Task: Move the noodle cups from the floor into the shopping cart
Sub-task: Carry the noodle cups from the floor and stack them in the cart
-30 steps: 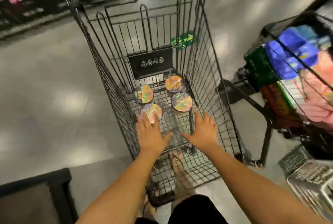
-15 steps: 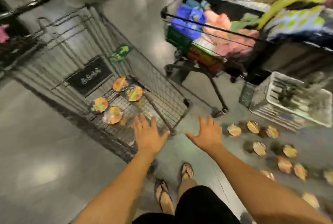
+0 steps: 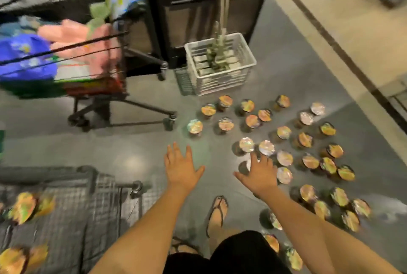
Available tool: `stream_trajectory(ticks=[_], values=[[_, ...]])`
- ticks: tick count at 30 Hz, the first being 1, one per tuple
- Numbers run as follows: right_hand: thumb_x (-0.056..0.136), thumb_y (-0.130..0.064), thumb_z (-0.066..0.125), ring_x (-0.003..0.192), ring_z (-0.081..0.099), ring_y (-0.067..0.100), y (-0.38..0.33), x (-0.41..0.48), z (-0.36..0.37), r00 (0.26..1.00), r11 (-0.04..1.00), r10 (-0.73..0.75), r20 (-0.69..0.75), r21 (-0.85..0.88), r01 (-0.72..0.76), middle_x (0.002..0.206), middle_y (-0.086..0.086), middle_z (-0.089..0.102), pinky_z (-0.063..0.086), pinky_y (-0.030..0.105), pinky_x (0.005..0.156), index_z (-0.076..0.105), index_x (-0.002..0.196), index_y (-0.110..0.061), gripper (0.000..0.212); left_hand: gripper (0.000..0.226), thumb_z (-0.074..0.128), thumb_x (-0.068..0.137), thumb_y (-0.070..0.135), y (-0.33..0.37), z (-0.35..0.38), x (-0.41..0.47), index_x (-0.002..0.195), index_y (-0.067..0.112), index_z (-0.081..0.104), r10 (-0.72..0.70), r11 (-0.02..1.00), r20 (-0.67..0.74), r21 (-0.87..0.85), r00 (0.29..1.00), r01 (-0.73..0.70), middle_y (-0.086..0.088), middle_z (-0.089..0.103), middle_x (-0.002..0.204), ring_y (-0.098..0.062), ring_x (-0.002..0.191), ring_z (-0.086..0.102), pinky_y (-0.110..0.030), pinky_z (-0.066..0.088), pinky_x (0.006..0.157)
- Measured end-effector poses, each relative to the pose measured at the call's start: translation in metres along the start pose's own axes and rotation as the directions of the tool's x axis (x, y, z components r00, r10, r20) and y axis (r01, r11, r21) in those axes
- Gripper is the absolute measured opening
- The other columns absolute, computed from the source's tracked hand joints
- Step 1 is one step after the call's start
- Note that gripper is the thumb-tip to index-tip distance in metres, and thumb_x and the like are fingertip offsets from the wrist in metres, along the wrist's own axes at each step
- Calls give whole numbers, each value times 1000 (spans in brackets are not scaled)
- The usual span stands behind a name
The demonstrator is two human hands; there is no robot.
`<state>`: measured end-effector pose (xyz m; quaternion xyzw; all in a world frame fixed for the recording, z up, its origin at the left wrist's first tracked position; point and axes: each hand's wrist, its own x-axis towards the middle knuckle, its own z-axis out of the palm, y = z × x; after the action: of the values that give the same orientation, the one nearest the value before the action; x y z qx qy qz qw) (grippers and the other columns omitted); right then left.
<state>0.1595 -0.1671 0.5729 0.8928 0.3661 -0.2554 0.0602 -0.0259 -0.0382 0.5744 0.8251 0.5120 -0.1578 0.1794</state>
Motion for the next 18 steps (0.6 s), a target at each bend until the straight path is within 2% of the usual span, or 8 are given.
stream_trajectory(ticks=[4, 8, 13, 18], values=[[76, -77, 50, 135, 31, 36, 61, 15, -13, 988, 986, 153, 14, 57, -154, 149, 16, 32, 30, 46, 108, 24, 149, -20, 96, 85, 42, 88, 67, 69, 2, 32, 153, 20, 17, 129, 990, 30, 60, 991, -131, -22, 3, 159, -37, 147, 0, -45, 7, 117], [73, -78, 50, 129, 38, 33, 101, 27, -15, 963, 956, 265, 47, 122, -269, 141, 12, 42, 37, 46, 104, 37, 139, -22, 87, 85, 43, 88, 67, 112, 5, 57, 154, 21, 15, 208, 971, 82, 106, 975, -216, -22, 2, 159, -37, 147, 0, -45, 8, 118], [79, -73, 50, 137, 29, 36, 115, 49, -11, 926, 909, 357, 122, 185, -374, 151, 14, 29, 29, 45, 109, 23, 150, -21, 92, 87, 43, 86, 70, 134, 10, 100, 154, 22, 15, 269, 941, 155, 169, 950, -294, -21, 1, 160, -37, 147, 1, -46, 11, 118], [79, -72, 54, 136, 29, 37, 108, 86, -9, 881, 856, 434, 189, 217, -469, 152, 17, 26, 29, 45, 109, 19, 151, -19, 96, 87, 47, 86, 68, 138, 6, 161, 153, 23, 15, 325, 908, 250, 187, 912, -375, -20, -3, 160, -37, 147, -1, -46, 11, 119]])
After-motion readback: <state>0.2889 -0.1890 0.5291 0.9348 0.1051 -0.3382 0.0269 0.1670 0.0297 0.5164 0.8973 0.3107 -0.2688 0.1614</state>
